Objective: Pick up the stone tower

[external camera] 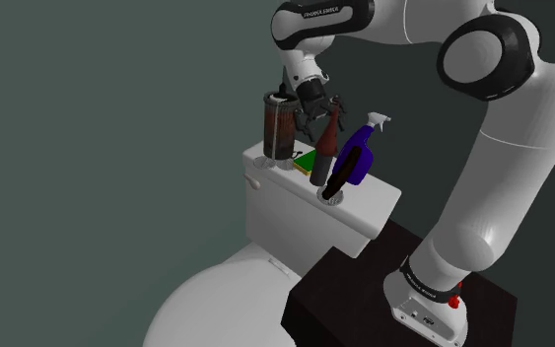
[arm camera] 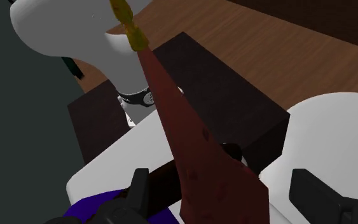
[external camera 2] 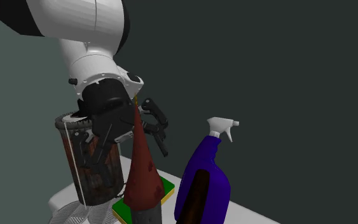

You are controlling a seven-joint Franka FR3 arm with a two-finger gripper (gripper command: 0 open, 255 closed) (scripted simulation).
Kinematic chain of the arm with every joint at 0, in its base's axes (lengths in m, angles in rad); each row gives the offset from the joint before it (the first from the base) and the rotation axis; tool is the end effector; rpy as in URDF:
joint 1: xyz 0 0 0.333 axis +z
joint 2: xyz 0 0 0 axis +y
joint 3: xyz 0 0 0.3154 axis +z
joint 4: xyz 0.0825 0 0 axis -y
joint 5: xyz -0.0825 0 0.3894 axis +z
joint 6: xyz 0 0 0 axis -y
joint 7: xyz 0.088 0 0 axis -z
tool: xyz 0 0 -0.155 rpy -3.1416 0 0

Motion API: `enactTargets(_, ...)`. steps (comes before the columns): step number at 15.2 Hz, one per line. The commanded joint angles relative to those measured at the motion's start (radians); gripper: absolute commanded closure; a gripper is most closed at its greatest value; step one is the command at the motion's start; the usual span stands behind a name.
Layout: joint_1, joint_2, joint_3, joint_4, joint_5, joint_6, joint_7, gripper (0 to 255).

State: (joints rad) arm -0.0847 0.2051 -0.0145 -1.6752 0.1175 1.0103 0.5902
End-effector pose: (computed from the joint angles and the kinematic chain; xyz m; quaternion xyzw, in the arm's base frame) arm 0.4794 -0.0263 0.4189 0.8545 -0.2995 -0.4219 0.0471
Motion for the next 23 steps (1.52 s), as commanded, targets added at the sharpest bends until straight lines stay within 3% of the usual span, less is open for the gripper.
enactTargets(1,0.002,0.040,0.001,-0.035,0.001,0.022,0.002,0)
enactTargets(4,0.002,0.041,0.001,-0.041,0.000,0.029,0.002,0)
enactTargets(5,0.002,0.031,0.001,-0.057,-0.001,0.035,0.000,255)
enactTargets(13,0.006,0.025,0.004,-0.075,0.004,0.049,0.006,255)
enactTargets(23,0.000,0.022,0.001,0.054,0.007,-0.084,0.015,255)
